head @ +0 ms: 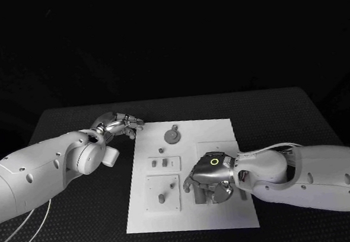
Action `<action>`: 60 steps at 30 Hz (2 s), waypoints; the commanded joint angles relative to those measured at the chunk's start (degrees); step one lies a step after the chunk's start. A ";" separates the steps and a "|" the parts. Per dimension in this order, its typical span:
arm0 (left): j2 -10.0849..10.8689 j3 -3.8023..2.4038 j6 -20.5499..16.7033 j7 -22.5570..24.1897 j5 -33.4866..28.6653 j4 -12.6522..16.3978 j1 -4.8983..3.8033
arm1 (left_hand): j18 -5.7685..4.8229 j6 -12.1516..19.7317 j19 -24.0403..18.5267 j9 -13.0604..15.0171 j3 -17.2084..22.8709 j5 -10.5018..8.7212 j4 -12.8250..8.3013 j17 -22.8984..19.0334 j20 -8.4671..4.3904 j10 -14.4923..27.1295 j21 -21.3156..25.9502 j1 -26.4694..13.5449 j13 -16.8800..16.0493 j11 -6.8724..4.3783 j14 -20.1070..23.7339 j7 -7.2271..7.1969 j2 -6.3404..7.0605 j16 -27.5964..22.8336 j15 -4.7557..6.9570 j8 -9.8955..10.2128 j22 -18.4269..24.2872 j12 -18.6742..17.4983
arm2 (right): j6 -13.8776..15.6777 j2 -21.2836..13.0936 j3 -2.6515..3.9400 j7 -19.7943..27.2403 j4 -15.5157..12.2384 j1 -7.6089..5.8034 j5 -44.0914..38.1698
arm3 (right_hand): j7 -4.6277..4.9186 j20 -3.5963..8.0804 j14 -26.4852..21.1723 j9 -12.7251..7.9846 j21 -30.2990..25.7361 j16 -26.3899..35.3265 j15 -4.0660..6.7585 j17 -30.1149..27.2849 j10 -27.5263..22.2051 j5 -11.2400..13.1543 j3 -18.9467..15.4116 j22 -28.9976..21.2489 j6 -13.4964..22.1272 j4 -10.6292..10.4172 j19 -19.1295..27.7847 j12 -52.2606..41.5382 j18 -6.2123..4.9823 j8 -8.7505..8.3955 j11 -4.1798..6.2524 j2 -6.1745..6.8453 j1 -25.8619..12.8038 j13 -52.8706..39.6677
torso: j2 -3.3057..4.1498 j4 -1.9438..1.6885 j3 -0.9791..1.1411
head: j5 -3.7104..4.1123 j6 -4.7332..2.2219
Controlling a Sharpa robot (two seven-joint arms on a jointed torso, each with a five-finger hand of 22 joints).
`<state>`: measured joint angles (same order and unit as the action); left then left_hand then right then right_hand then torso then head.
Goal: Assemble the parts on the task board
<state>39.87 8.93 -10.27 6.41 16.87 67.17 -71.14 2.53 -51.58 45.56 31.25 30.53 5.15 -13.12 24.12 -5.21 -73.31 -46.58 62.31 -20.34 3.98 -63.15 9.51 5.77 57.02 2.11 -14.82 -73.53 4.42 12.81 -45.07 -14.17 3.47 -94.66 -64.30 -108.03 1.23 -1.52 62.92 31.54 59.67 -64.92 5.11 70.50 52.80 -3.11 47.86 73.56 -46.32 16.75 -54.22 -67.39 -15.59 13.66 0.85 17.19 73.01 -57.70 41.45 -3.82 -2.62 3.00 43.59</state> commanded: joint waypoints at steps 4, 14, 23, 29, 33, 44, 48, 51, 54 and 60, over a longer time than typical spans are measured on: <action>0.00 -0.02 0.96 0.39 -0.27 0.11 -0.04 | -0.66 0.46 0.49 -0.09 0.03 -0.16 0.46 0.10 -2.42 0.37 0.24 -0.26 -0.07 0.11 -0.21 -0.14 0.25 -0.29 -0.06 -0.38 -0.08 -0.31 | -1.91 0.56 0.01 -0.05 0.82 0.30 -2.07 | -0.08 -0.27 -0.68 0.20 0.36 -0.49 0.01 -0.20 -0.71 0.35 1.38 0.13 -0.69 -0.16 0.05 -0.50 0.59 0.55 0.00 -0.07 0.86 0.28 | 0.01 -0.06 -0.02 | -0.07 0.13; 0.04 -0.01 0.98 0.32 -0.27 0.11 -0.04 | -0.66 0.48 0.49 -0.10 0.02 -0.17 0.48 0.12 -2.42 0.38 0.26 -0.27 -0.07 0.11 -0.21 -0.13 0.22 -0.31 -0.07 -0.38 -0.10 -0.31 | -1.99 0.98 0.01 -0.21 1.75 0.77 -2.84 | 0.27 -0.33 -0.96 0.44 0.70 -1.19 -0.07 -0.55 -0.91 0.35 3.35 0.23 -1.53 -0.31 -0.03 -1.32 0.59 1.31 -0.04 -0.19 0.99 0.75 | 0.01 0.00 -0.03 | -0.15 0.31; 0.04 -0.01 0.99 0.33 -0.27 0.11 -0.04 | -0.67 0.50 0.49 -0.11 0.02 -0.17 0.51 0.13 -2.41 0.39 0.27 -0.28 -0.07 0.12 -0.21 -0.13 0.20 -0.32 -0.07 -0.38 -0.12 -0.31 | -1.61 1.06 0.01 -0.45 1.87 0.77 -4.08 | 1.22 -0.15 -0.81 0.86 1.42 -2.30 -0.01 -1.02 -0.67 0.32 4.14 0.38 -4.25 -0.54 -0.56 -2.52 0.59 2.88 0.10 -0.40 0.07 1.36 | -0.02 0.02 0.00 | -0.21 0.44; 0.09 0.00 0.98 0.32 -0.27 0.14 -0.04 | -0.67 0.52 0.49 -0.12 0.02 -0.18 0.51 0.14 -2.41 0.40 0.28 -0.29 -0.08 0.12 -0.21 -0.12 0.20 -0.32 -0.07 -0.38 -0.13 -0.31 | -1.21 1.04 0.01 -1.23 2.02 0.77 -5.92 | 3.24 0.39 -0.08 1.29 2.33 -3.48 0.23 -1.55 0.42 0.33 4.40 0.48 -9.29 -1.16 -1.56 -3.68 0.59 5.10 0.36 -0.84 -0.92 2.09 | -0.01 0.04 -0.02 | -0.20 0.51; 0.12 0.00 1.02 0.31 -0.27 0.19 -0.04 | -0.67 0.52 0.49 -0.12 0.01 -0.18 0.51 0.15 -2.41 0.40 0.29 -0.28 -0.08 0.12 -0.21 -0.12 0.20 -0.33 -0.08 -0.38 -0.14 -0.31 | -1.34 1.20 0.01 -2.04 1.96 0.77 -7.48 | 3.57 0.62 0.08 1.29 2.55 -3.85 0.30 -1.91 0.74 0.34 4.51 0.43 -11.36 -1.44 -1.78 -3.99 0.59 5.78 0.09 -0.95 -1.30 2.57 | -0.02 0.01 -0.03 | -0.24 0.67; 0.23 0.00 1.13 0.14 -0.27 0.28 -0.04 | -0.67 0.57 0.49 -0.13 -0.01 -0.19 0.55 0.17 -2.40 0.44 0.31 -0.32 -0.08 0.13 -0.20 -0.10 0.20 -0.34 -0.08 -0.37 -0.16 -0.33 | -1.17 1.49 0.02 -5.35 1.43 0.77 -11.26 | 3.58 0.73 0.25 1.09 2.77 -4.21 0.33 -2.19 1.03 0.34 4.14 0.40 -12.09 -1.70 -1.97 -4.29 0.59 5.78 0.11 -0.39 -2.25 2.95 | -0.02 0.02 -0.06 | -0.29 0.63; 0.29 0.01 1.12 0.12 -0.27 0.28 -0.04 | -0.67 0.59 0.49 -0.14 -0.02 -0.20 0.57 0.18 -2.40 0.46 0.32 -0.35 -0.07 0.14 -0.20 -0.09 0.20 -0.35 -0.09 -0.36 -0.17 -0.34 | -1.09 1.49 0.02 -6.20 1.19 0.77 -12.07 | 3.57 0.77 0.21 0.98 2.79 -4.30 0.32 -2.33 1.03 0.34 3.93 0.38 -12.18 -1.50 -1.92 -4.36 0.59 5.68 0.11 -0.27 -2.66 3.11 | -0.05 -0.02 -0.06 | -0.32 0.73; 0.29 0.01 1.11 0.13 -0.27 0.26 -0.04 | -0.67 0.61 0.49 -0.15 -0.03 -0.21 0.58 0.18 -2.39 0.47 0.32 -0.36 -0.07 0.15 -0.20 -0.09 0.20 -0.36 -0.09 -0.36 -0.18 -0.34 | -0.91 1.40 0.02 -6.26 0.98 0.77 -12.07 | 3.58 0.78 0.19 0.89 2.80 -4.36 0.32 -2.44 1.03 0.34 3.82 0.36 -12.27 -1.46 -1.90 -4.42 0.59 5.61 0.11 -0.25 -3.05 3.24 | -0.01 0.00 -0.07 | -0.32 0.73; 0.29 0.01 1.13 0.12 -0.27 0.28 -0.04 | -0.67 0.62 0.49 -0.15 -0.03 -0.21 0.59 0.19 -2.39 0.48 0.33 -0.37 -0.07 0.15 -0.20 -0.08 0.19 -0.37 -0.10 -0.36 -0.18 -0.34 | -0.59 1.42 0.03 -6.65 0.86 0.77 -12.43 | 3.56 0.80 0.19 0.86 2.81 -4.41 0.32 -2.52 1.06 0.34 3.83 0.32 -12.43 -1.49 -1.92 -4.48 0.59 5.62 0.12 -0.27 -3.27 3.33 | -0.02 0.01 -0.07 | -0.33 0.73; 0.26 0.02 1.10 0.10 -0.27 0.30 -0.04 | -0.67 0.64 0.49 -0.16 -0.04 -0.22 0.61 0.20 -2.39 0.49 0.34 -0.38 -0.08 0.15 -0.20 -0.07 0.18 -0.37 -0.10 -0.35 -0.19 -0.35 | -2.38 1.76 0.03 -7.35 0.99 0.76 -12.89 | 3.72 0.81 -0.29 0.17 2.54 -4.39 0.31 -2.97 0.55 0.32 4.06 0.12 -11.10 -0.65 -1.50 -4.45 0.59 4.53 -0.02 -0.14 -3.63 3.79 | -0.02 0.01 -0.05 | -0.32 0.81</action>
<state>40.21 8.97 -9.92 6.24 16.87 67.30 -71.13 2.52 -51.45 45.56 31.15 30.50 5.15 -12.85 24.24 -5.21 -73.08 -46.58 62.31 -20.35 4.20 -63.15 9.38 5.77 57.02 2.11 -14.82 -73.65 4.42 12.38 -43.36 -14.14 -0.60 -94.33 -63.59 -119.06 3.37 -0.80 62.82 31.82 62.12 -69.12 5.41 67.58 53.68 -3.10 51.82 73.74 -56.35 15.84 -55.78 -71.93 -15.11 18.34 1.03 17.11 69.75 -53.95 41.41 -3.82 -2.69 2.70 44.35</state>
